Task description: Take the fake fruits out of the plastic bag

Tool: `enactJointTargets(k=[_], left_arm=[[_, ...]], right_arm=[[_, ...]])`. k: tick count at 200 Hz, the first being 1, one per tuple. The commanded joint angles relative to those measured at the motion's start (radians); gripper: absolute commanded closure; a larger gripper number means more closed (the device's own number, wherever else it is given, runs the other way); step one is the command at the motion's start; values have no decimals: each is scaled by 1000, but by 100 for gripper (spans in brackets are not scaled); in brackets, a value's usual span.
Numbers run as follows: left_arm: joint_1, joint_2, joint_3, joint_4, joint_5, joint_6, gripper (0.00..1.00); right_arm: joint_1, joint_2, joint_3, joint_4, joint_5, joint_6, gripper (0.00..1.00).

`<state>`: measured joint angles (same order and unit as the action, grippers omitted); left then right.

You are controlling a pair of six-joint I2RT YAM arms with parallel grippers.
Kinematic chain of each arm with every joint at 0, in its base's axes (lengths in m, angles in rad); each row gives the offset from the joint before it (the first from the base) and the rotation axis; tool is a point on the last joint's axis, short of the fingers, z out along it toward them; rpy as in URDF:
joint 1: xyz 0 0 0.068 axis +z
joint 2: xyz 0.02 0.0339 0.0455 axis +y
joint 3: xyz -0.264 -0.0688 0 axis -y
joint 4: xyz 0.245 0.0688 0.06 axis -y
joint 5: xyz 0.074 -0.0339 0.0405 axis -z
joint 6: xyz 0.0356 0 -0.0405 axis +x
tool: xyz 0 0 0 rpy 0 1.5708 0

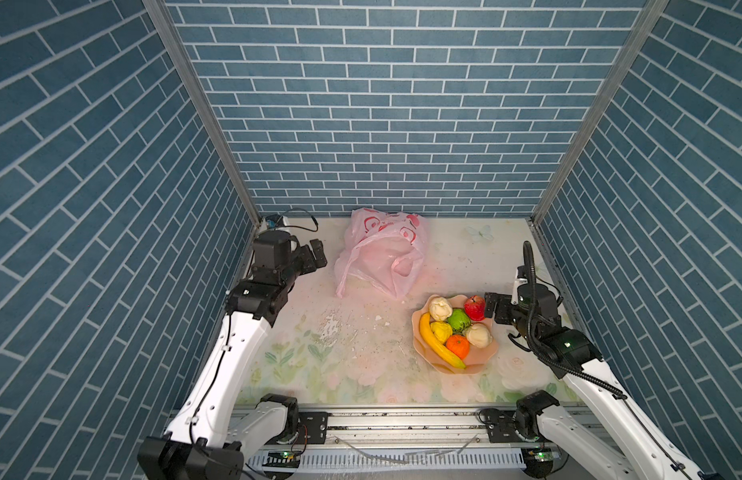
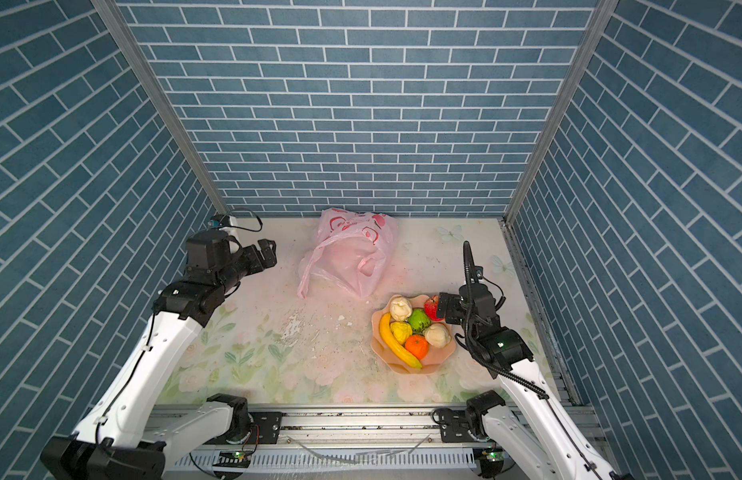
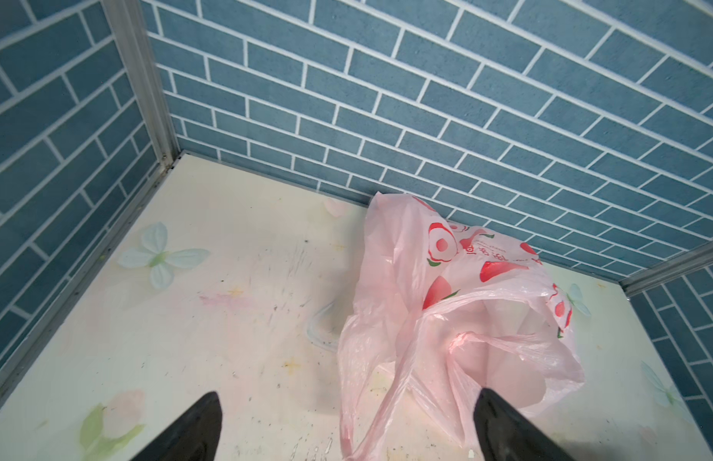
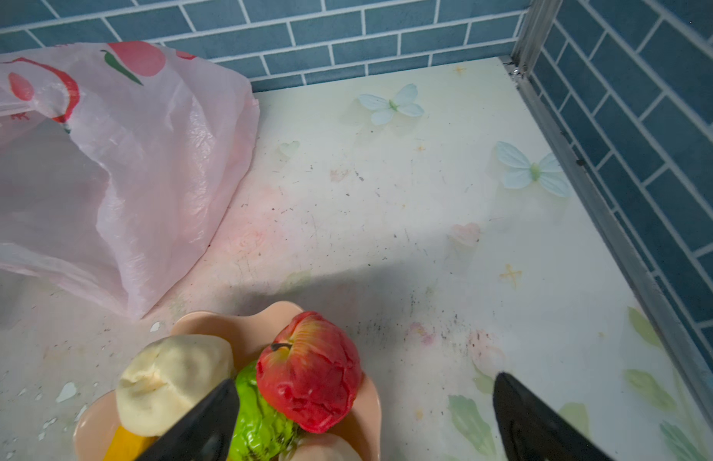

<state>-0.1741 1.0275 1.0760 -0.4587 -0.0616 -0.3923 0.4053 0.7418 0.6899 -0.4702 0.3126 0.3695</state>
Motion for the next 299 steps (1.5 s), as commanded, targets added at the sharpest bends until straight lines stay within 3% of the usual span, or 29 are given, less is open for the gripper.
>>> enactJointTargets(k=[1, 58, 87, 114, 170, 213, 265, 299], left_arm=[[5, -36, -88, -26, -90, -17, 1], [5, -113, -275, 98, -276, 76, 1], [5, -119, -373, 244, -331, 146, 1], [7, -103, -458, 369, -366, 173, 1], [11, -5, -520, 525, -385, 231, 1], [15, -5, -670, 832, -371, 351, 1], [38, 115, -687, 1003, -294, 418, 1], [63, 190, -656, 1004, -246, 440, 1]], right_arm=[[-14, -16, -39, 53, 132, 14, 1], [-76, -45, -119, 211, 274, -66, 1], [-141, -47, -182, 335, 277, -120, 1], [-194, -29, -257, 474, 205, -141, 1], [-306, 113, -373, 760, 166, -174, 1], [-399, 281, -400, 920, 83, -173, 1], [-408, 446, -411, 1124, 39, -219, 1], [-410, 507, -401, 1198, 31, -244, 1]])
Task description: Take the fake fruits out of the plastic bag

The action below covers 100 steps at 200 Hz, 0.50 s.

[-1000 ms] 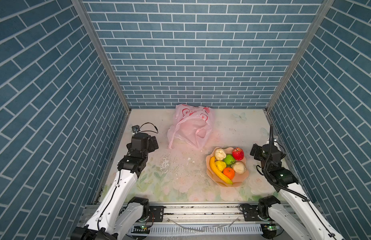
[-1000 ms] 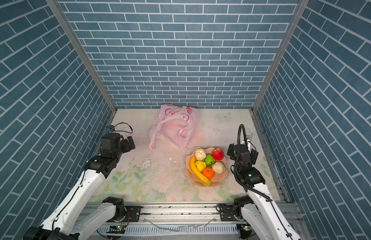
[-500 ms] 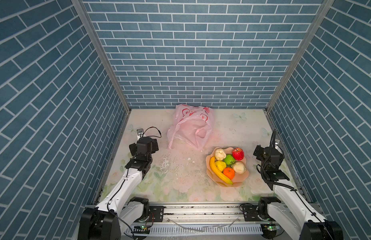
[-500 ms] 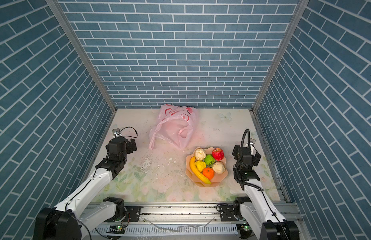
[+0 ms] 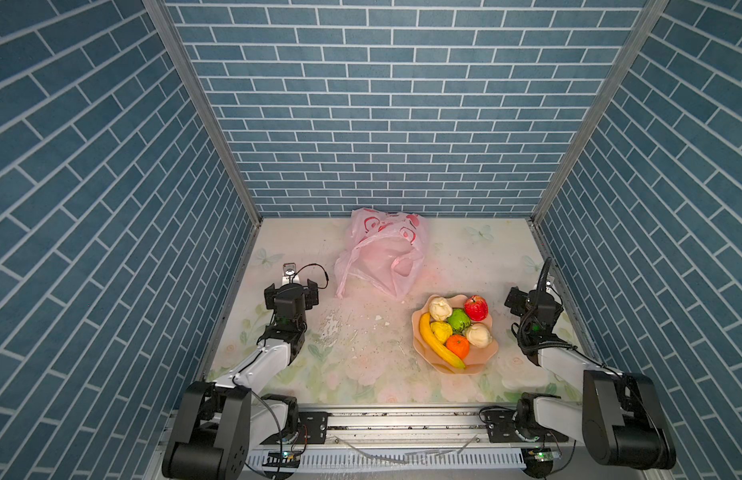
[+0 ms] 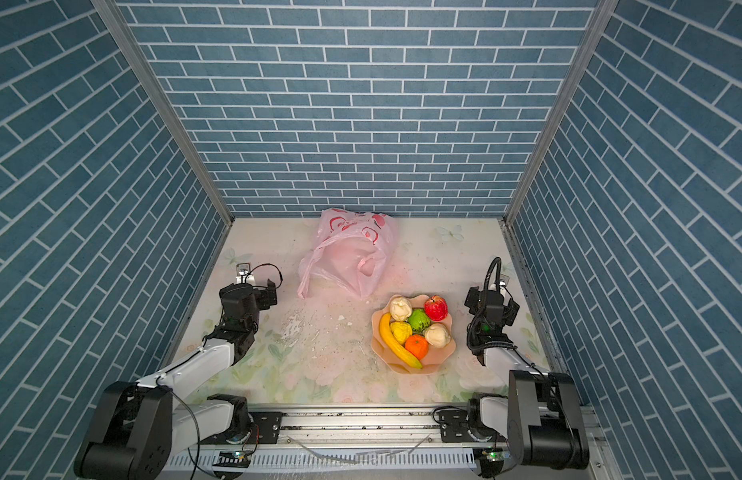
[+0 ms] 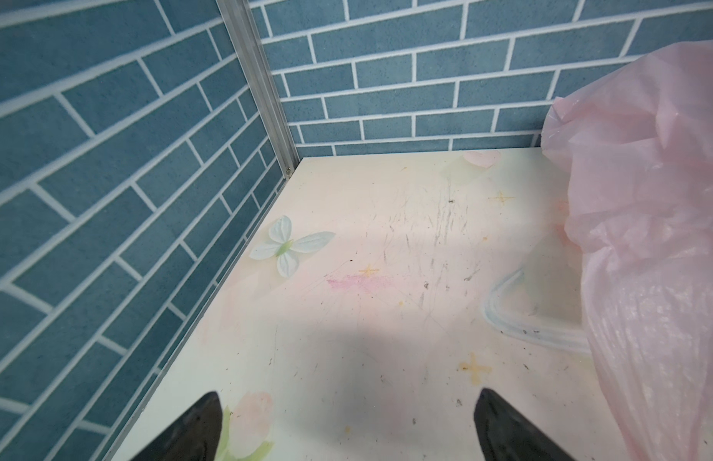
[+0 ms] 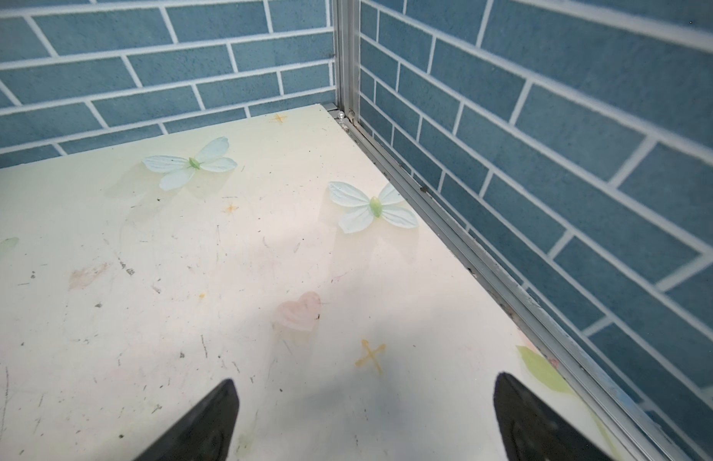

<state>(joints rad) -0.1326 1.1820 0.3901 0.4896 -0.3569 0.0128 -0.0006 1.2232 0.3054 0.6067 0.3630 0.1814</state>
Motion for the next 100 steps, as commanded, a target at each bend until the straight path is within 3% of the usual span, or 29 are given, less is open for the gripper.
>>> enactJointTargets(k=[1, 100], left_arm=[[22, 37, 30, 56, 50, 35, 1], [112, 190, -19, 254, 176, 1, 1]], right_arm=[[-4, 26, -16, 121, -21, -56, 1], [-3, 71, -1, 163, -88, -79, 1]])
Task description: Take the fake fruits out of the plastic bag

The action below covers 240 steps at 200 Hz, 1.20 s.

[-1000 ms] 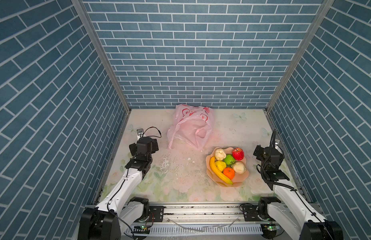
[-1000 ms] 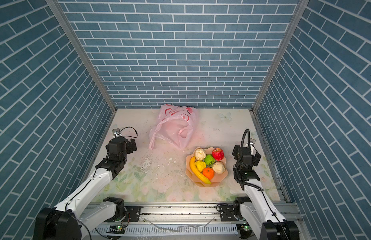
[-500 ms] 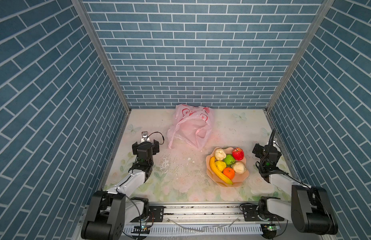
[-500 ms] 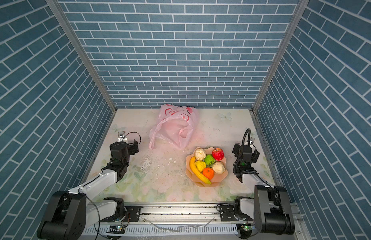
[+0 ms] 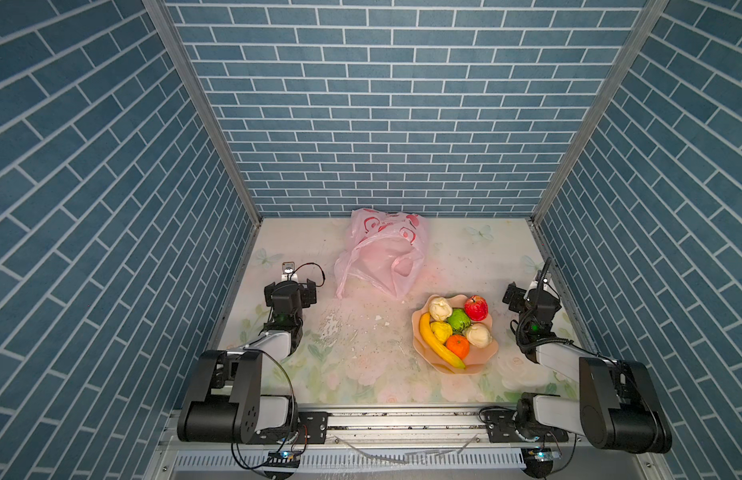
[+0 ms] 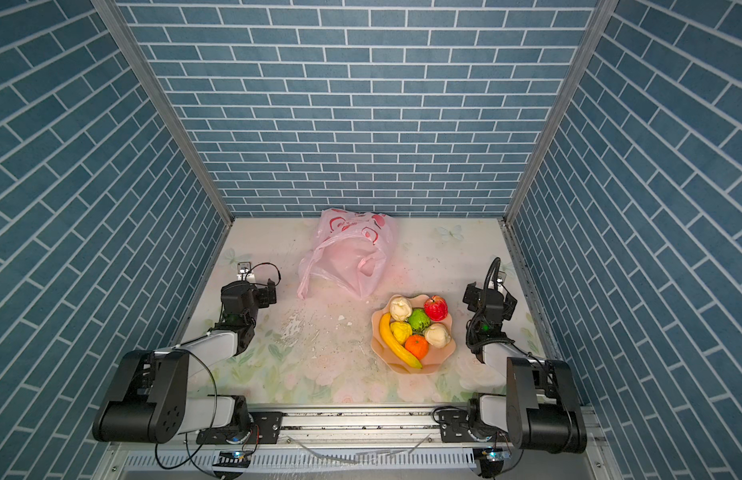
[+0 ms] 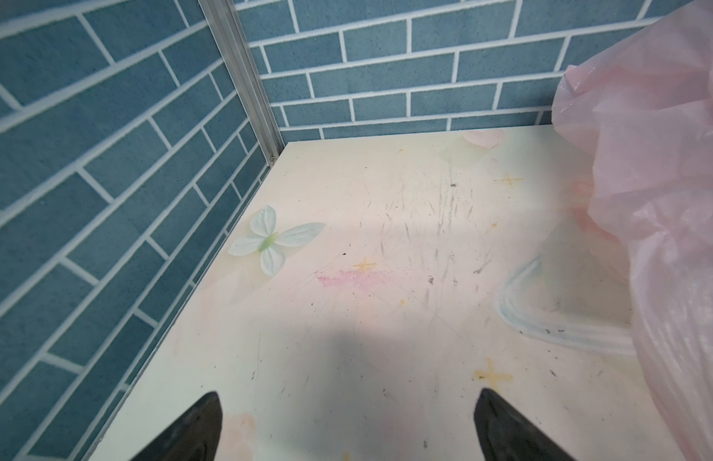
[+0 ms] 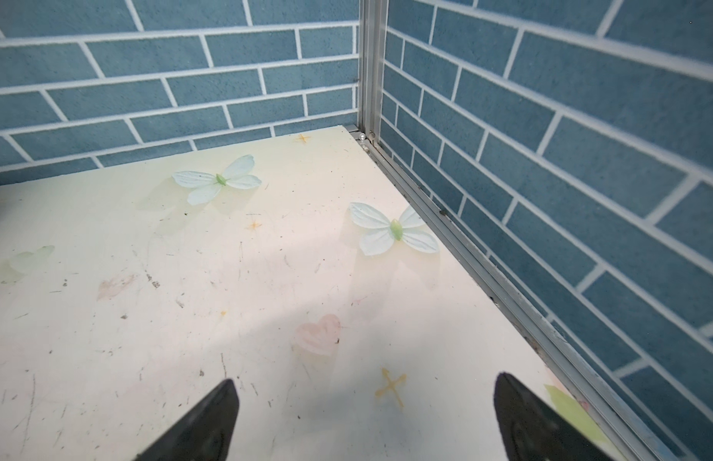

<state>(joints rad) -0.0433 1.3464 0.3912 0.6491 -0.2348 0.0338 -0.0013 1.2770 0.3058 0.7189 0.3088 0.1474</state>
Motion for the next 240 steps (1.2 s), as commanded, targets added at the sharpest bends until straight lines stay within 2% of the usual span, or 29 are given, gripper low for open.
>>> enactJointTargets(k=[1, 78, 151, 240], left_arm=[[24, 28, -21, 98, 55, -21, 1], [31, 155, -6, 191, 110, -17, 1], [31, 161, -6, 196, 132, -8, 1], [31, 173, -15, 220, 169, 9, 1]], right_arm=[[-2, 17, -2, 51, -35, -45, 1], [-3, 116, 6, 166, -62, -68, 1], [-2, 267, -27, 374, -91, -75, 1], [-3, 260, -7, 323, -91, -70, 1]])
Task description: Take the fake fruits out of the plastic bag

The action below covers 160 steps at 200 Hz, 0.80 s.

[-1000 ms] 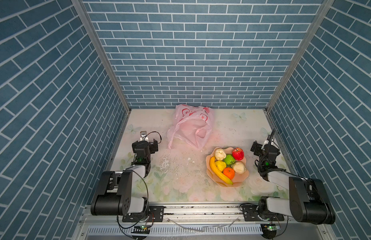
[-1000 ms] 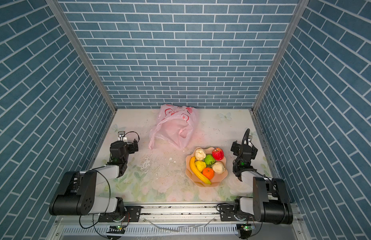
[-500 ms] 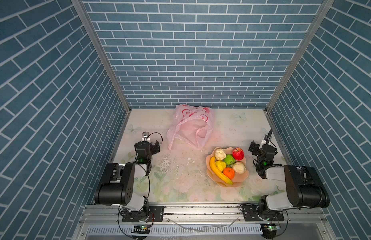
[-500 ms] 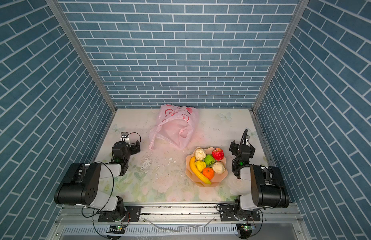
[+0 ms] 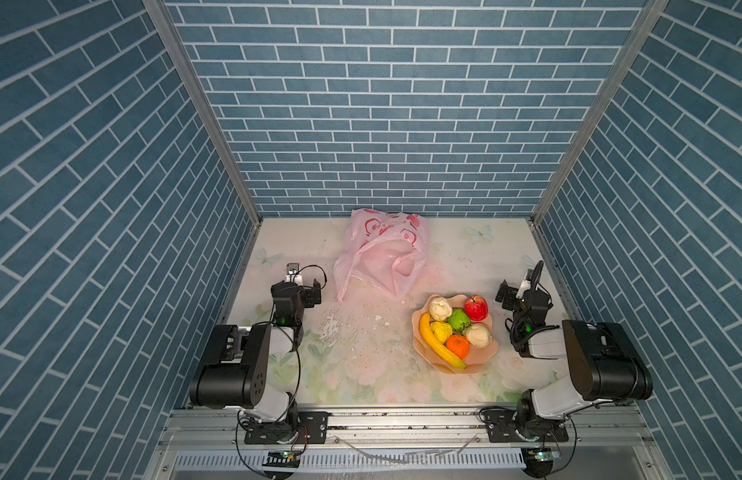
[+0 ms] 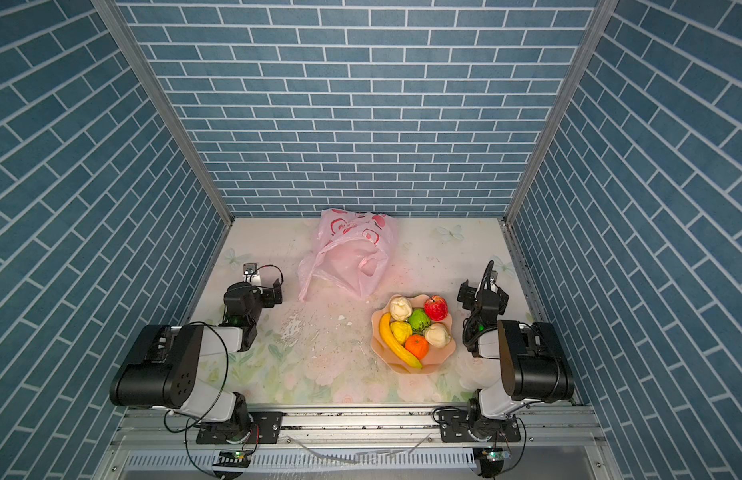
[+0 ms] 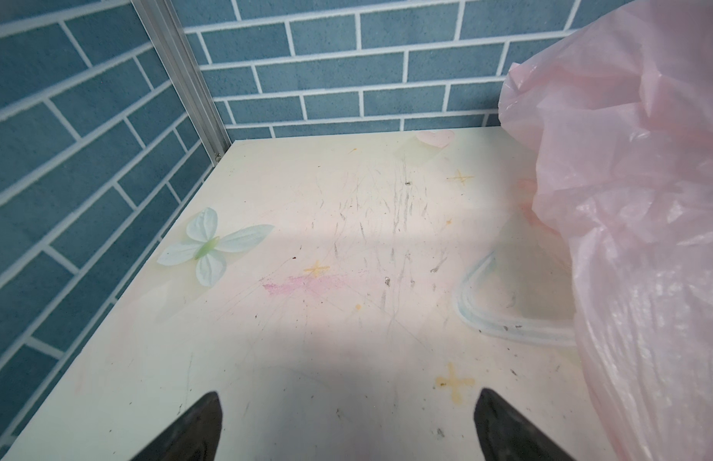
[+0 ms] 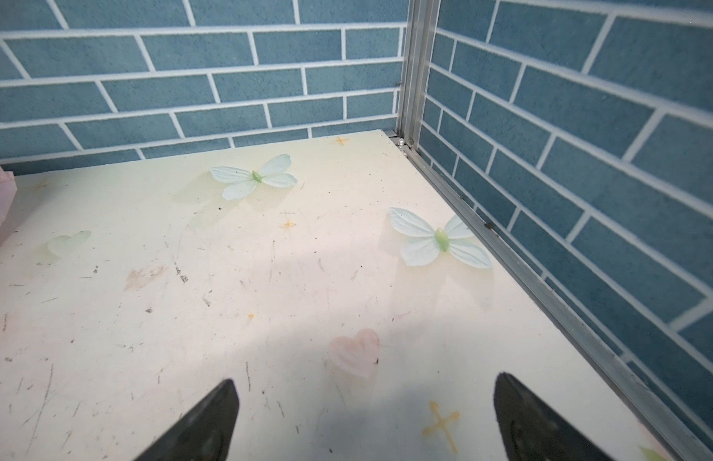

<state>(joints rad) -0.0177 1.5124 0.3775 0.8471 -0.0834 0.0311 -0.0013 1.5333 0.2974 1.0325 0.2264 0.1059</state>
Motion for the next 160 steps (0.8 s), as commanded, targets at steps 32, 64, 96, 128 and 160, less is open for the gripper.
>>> enactJointTargets(k=[32, 64, 96, 128, 160], left_arm=[[5, 9, -1, 25, 30, 18, 1], [5, 10, 0, 26, 30, 18, 1], [5, 11, 0, 26, 29, 18, 1], [5, 10, 0, 24, 29, 18, 1], [5, 9, 0, 24, 28, 18, 1]], right_arm=[[-3, 4, 18, -19, -30, -36, 1], [-3, 6, 37, -55, -69, -52, 1], [-3, 8, 74, -125, -112, -65, 1], [-9, 9, 81, -141, -119, -59, 1], [-13, 10, 87, -149, -122, -54, 1]])
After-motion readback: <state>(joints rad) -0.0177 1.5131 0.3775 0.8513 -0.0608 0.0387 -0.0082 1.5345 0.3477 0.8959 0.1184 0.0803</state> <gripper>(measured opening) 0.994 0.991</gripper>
